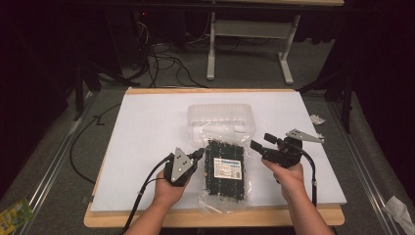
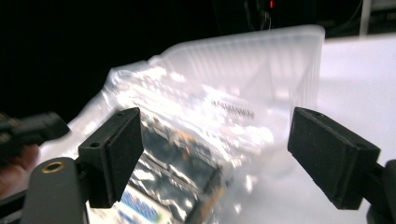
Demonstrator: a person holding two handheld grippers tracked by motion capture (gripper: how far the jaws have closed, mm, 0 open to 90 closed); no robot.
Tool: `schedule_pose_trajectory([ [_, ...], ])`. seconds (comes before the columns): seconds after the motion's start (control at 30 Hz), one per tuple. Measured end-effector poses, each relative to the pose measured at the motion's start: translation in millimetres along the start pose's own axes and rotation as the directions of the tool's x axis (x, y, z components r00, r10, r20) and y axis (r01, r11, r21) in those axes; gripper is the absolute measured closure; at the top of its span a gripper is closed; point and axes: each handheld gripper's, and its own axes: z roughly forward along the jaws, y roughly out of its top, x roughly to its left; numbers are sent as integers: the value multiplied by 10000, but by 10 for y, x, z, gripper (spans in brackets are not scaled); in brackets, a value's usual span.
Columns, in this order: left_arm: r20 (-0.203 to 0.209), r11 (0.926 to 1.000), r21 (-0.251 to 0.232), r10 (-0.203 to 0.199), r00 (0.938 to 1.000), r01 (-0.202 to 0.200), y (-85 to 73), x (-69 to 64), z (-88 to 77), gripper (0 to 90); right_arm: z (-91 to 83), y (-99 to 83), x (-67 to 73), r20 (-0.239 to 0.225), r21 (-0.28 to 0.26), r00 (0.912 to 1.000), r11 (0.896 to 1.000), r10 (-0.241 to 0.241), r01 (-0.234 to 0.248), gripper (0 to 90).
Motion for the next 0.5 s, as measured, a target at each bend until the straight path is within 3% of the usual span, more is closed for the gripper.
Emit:
schedule_pose_trajectory([
  [0.1, 53, 9999, -110, -63, 10000, 64, 12, 2, -9, 900, 56, -101, -44, -109, 542, 9998, 9984, 143, -137, 204],
  [0.17, 70, 9999, -139, -30, 10000, 31, 23, 4, -14, 900, 123, -195, -100, -363, 1235, 9972, 9905, 655, -605, 204],
  [0.23, 101, 10000, -78, -18, 9999, 19, 18, 3, -13, 900, 144, -218, -115, -338, 1405, 9968, 9878, 724, -670, 204],
  [0.3, 80, 10000, 7, -78, 9999, 78, 4, 10, -5, 900, 202, -279, -141, -271, 1875, 9954, 9786, 918, -851, 205],
  [0.33, 144, 9996, 133, -267, 9995, 265, -8, 27, 4, 900, 265, -336, -137, -271, 2298, 9954, 9697, 915, -829, 210],
  [0.5, 50, 9958, 677, -625, 9980, 620, -88, 86, -3, 900, 337, -388, -90, -394, 2764, 9956, 9585, 844, -703, 243],
])
